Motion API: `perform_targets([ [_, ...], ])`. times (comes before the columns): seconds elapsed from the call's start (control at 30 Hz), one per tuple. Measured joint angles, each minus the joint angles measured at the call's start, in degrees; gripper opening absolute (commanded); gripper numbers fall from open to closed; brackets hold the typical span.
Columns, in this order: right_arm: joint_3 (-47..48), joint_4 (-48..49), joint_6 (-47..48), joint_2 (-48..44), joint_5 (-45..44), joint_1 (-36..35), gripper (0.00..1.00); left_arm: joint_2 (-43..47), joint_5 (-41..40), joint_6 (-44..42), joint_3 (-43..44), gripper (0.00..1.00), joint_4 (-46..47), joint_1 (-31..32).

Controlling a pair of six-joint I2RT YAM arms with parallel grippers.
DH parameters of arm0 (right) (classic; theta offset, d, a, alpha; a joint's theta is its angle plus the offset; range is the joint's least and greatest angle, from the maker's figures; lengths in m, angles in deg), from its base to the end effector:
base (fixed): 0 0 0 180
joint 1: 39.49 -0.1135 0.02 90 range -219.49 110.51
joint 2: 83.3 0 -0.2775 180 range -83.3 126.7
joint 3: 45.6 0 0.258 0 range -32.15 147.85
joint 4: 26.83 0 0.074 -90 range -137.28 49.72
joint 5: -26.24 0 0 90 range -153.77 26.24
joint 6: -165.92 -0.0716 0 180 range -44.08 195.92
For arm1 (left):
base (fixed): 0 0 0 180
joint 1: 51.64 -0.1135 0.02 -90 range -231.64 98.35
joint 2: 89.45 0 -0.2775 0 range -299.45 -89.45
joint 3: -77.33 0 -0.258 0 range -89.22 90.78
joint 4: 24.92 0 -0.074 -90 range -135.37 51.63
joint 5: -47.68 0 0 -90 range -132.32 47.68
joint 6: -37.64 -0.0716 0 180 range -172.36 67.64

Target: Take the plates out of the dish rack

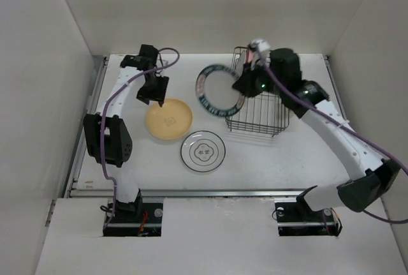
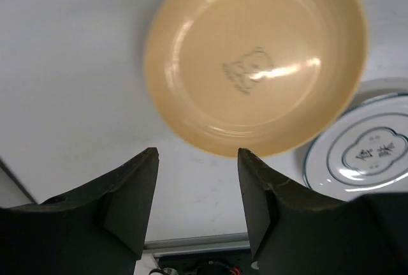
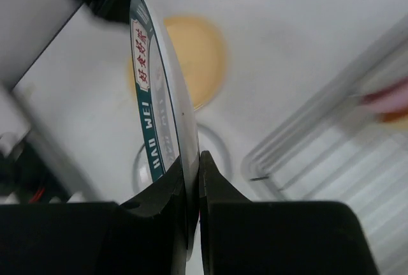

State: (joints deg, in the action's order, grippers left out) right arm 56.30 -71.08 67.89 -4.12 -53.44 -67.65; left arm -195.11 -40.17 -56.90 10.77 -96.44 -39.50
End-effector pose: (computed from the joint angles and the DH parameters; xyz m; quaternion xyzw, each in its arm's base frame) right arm 0.2939 0.1719 0.4327 -0.1937 0.8019 0.2447 0.5095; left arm 0.4051 -0.0899 0.2851 0.1454 0.9628 -0.0333 0.2254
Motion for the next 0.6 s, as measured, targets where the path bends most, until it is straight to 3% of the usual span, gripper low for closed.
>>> perform_targets([
  [0.13,-9.14,1.77,-0.48,4.24,12.20,-9.51,0.00,1.55,-1.20,1.14,0.00,0.50,0.28,-6.73],
  [0.23,-16.28,3.91,-2.58,8.37,16.09,-13.70,0.00,2.45,-1.75,1.68,-0.81,0.50,0.57,-8.26],
  [0.33,-20.37,5.20,-4.68,10.49,16.72,-14.45,0.00,3.08,-1.44,1.88,-2.27,0.50,0.63,-7.63],
  [0.6,-20.50,13.94,-7.04,14.10,16.63,-13.88,0.00,3.56,-0.68,2.05,-3.96,0.50,0.92,-6.91],
])
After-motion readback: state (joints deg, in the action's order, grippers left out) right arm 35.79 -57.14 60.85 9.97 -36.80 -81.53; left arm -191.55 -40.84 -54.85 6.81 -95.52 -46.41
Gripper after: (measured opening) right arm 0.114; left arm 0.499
